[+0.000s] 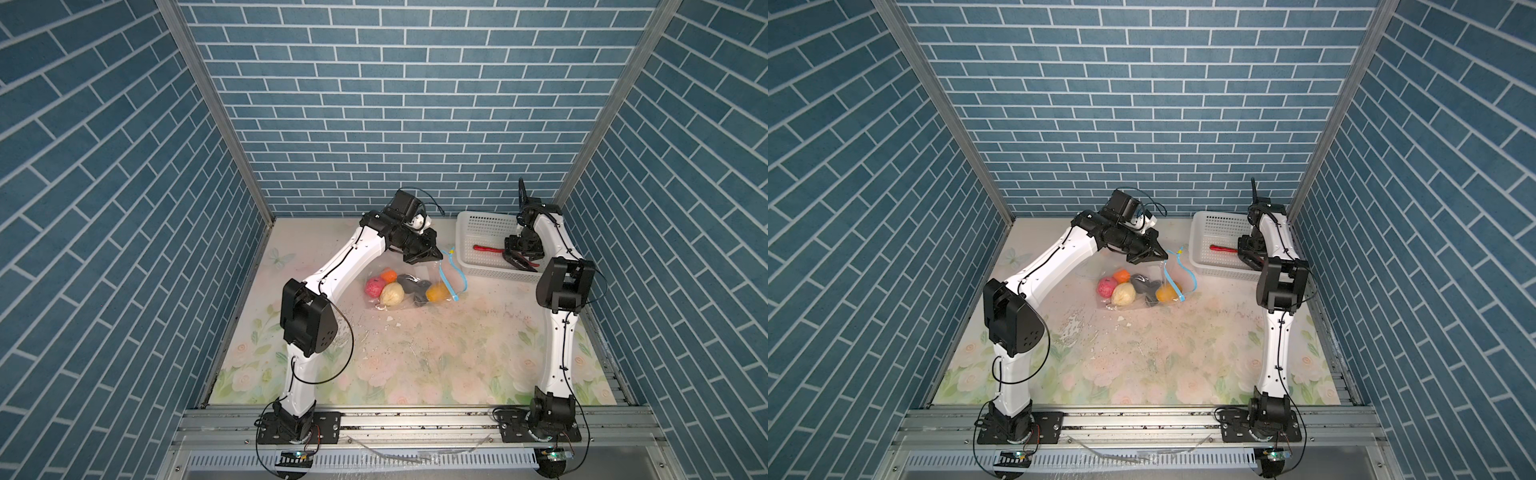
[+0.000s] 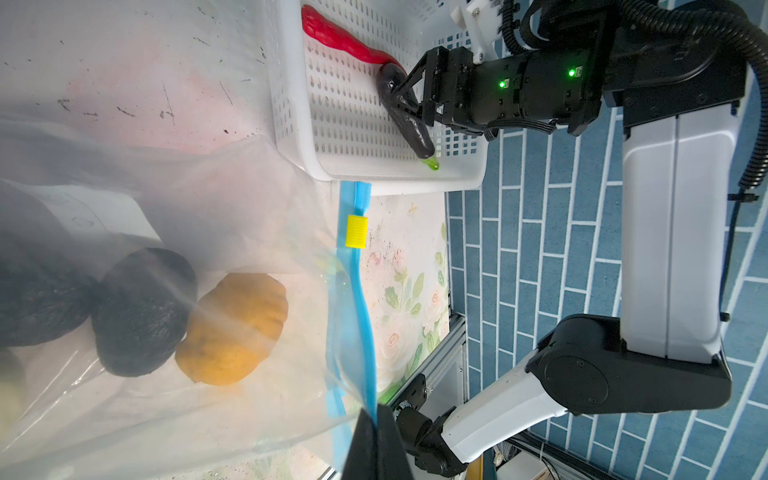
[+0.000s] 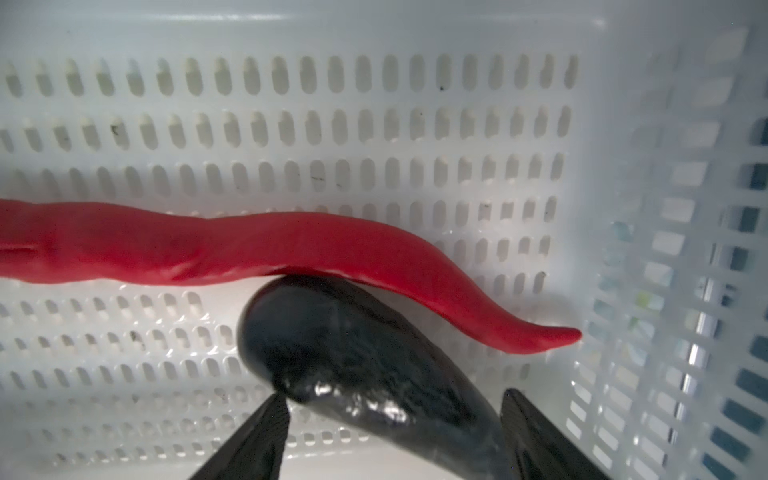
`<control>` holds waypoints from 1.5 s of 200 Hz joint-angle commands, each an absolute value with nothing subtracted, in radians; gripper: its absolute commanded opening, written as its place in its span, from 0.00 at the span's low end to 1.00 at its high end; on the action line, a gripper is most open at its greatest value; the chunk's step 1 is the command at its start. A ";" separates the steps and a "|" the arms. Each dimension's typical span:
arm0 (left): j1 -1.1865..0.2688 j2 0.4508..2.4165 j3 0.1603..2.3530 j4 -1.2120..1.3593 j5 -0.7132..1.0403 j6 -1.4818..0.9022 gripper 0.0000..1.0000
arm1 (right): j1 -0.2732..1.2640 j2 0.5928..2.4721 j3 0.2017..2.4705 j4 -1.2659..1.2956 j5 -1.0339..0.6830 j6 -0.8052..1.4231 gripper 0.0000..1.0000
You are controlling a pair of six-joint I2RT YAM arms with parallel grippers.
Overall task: Place the food in the zip-top bag and seal the zipper
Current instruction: 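Move right gripper back over the basket above the dark eggplant, then grasp the dark eggplant in the basket with right gripper and lift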
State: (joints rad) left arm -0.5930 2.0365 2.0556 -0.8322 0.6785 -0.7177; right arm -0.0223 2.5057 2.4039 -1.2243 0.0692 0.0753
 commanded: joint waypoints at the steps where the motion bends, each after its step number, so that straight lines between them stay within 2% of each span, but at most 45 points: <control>1: -0.586 2.013 2.071 -0.833 0.689 -0.698 0.00 | -0.013 2.538 2.455 -1.276 0.090 0.036 0.82; 76: -0.585 2.023 2.082 -0.836 0.686 -0.703 0.00 | -0.008 2.558 2.474 -1.208 0.044 0.084 0.75; 129: -0.586 2.025 2.079 -0.836 0.680 -0.706 0.00 | -0.005 2.548 2.480 -1.185 -0.013 0.096 0.63; 159: -0.585 2.025 2.080 -0.836 0.681 -0.706 0.00 | -0.005 2.544 2.475 -1.171 -0.053 0.110 0.53; 191: -0.586 2.015 2.070 -0.835 0.676 -0.703 0.00 | -0.004 2.533 2.462 -1.148 -0.082 0.137 0.48; 240: -0.584 2.001 2.050 -0.828 0.673 -0.703 0.00 | -0.003 2.523 2.447 -1.124 -0.128 0.157 0.44; 300: -0.583 1.997 2.044 -0.822 0.672 -0.705 0.00 | -0.002 2.509 2.425 -1.101 -0.165 0.263 0.43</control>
State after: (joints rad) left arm -0.5911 2.0361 2.0537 -0.8322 0.6743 -0.7177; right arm -0.0067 2.5488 2.4298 -1.1107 -0.1310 0.1822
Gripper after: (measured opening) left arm 0.044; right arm 0.437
